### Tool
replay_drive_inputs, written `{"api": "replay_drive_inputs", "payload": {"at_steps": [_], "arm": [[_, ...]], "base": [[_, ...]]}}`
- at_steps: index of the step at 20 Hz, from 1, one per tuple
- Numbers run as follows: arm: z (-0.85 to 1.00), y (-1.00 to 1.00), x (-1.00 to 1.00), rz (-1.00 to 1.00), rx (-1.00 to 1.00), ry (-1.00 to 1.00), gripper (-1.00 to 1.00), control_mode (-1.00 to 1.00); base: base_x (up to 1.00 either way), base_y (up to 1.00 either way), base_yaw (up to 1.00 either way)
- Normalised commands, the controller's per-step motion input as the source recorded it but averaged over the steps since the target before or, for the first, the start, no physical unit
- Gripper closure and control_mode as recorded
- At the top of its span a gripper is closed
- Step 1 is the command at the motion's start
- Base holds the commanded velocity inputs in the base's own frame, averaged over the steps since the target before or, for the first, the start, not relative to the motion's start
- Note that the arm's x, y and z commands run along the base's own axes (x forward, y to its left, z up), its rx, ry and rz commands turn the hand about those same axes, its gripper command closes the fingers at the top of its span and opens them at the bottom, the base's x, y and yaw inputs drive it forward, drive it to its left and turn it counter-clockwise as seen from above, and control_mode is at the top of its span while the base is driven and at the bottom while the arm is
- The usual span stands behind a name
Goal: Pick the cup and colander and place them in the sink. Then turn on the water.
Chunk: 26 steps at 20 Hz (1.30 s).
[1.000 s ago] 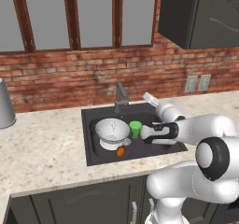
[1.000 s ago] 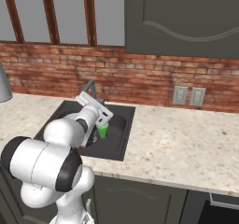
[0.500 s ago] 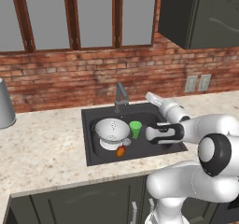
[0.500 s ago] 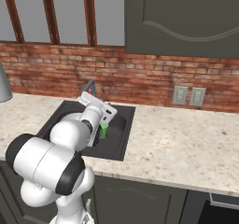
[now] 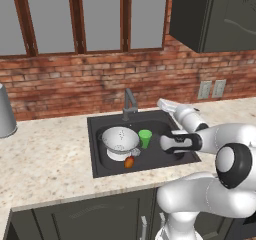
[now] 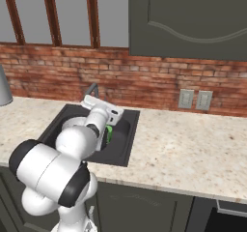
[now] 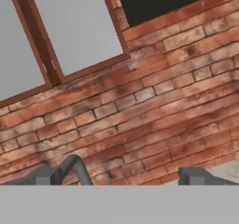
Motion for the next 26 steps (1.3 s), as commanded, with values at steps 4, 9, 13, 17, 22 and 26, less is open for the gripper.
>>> {"api": "replay_drive_inputs", "payload": {"at_steps": [4, 9, 13, 17, 22, 26], "arm": [[-0.03, 0.0, 0.0, 0.01, -0.13, -0.09, -1.0, -1.0], [-0.09, 0.0, 0.0, 0.01, -0.1, -0.06, -1.0, -1.0], [-0.18, 0.0, 0.0, 0.02, -0.12, -0.06, -1.0, -1.0], [-0.24, 0.01, 0.0, 0.01, -0.15, -0.03, -1.0, -1.0], [-0.27, 0.01, 0.0, 0.01, -0.15, -0.02, -1.0, -1.0], [-0.19, 0.04, 0.0, 0.0, -0.11, 0.0, -1.0, -1.0]], "base": [[0.0, 0.0, 0.0], [0.0, 0.0, 0.0], [0.0, 0.0, 0.0], [0.0, 0.0, 0.0], [0.0, 0.0, 0.0], [0.0, 0.0, 0.0]]}}
